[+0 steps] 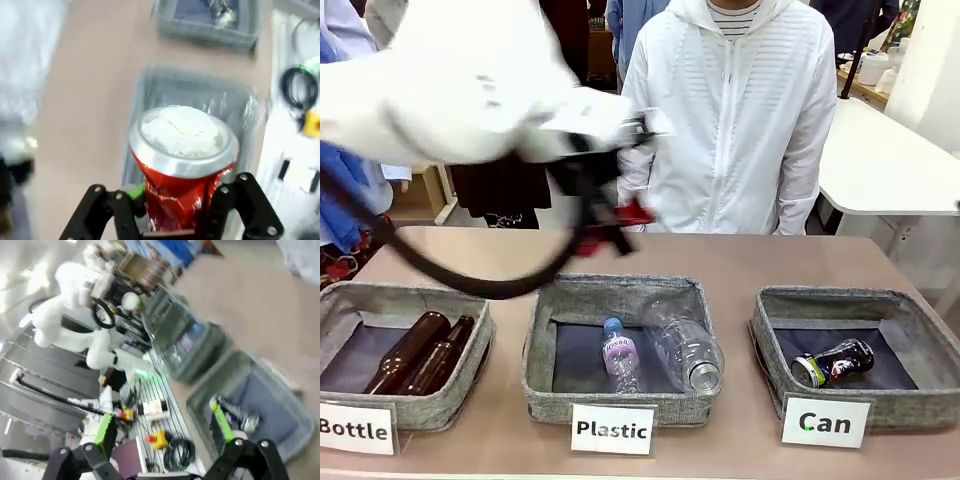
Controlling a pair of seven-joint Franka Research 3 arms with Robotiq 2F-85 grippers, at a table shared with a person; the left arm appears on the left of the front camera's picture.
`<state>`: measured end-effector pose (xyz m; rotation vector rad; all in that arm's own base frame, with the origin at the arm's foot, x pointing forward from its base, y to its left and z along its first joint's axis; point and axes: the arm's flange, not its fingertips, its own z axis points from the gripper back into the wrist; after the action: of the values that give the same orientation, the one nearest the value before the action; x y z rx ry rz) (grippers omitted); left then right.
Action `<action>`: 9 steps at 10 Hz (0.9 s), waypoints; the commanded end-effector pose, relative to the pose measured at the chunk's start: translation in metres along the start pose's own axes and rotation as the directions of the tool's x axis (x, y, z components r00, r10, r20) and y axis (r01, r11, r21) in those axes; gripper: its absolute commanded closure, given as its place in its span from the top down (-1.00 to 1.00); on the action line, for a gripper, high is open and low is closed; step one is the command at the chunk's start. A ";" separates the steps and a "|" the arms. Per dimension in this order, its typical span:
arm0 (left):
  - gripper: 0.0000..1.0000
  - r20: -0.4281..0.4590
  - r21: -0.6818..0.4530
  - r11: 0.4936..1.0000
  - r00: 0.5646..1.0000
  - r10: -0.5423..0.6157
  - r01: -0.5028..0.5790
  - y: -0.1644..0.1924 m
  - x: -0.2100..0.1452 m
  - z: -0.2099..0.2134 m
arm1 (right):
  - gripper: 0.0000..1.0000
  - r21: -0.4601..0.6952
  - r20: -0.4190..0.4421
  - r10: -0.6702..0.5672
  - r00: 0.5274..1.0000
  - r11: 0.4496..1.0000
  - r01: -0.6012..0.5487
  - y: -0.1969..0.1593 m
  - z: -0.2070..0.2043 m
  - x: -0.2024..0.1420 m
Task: Sort the can waste into the basket.
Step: Pick up the can waste from the table and place it in the right Fabric basket.
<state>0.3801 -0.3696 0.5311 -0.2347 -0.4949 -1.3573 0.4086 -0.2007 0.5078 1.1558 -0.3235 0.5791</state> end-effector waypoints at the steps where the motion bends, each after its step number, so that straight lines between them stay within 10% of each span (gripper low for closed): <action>1: -1.00 0.117 -0.045 0.985 0.980 -0.159 0.166 0.008 0.080 -0.061 | 1.00 -0.105 -0.050 -0.042 0.998 0.994 0.037 0.013 0.035 -0.042; 5: -1.00 0.129 -0.155 0.960 0.968 -0.215 0.234 -0.038 0.215 -0.195 | 1.00 -0.357 -0.013 -0.004 1.000 0.934 0.000 0.031 0.069 -0.137; 9: -0.96 0.035 -0.179 0.946 0.963 -0.268 0.270 -0.055 0.227 -0.243 | 1.00 -0.281 -0.078 -0.090 0.993 0.958 0.064 0.028 0.077 -0.104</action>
<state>0.3904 -0.6768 0.4002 -0.3773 -0.4208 -1.6916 0.3086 -0.2896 0.4961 0.8511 -0.2830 0.5174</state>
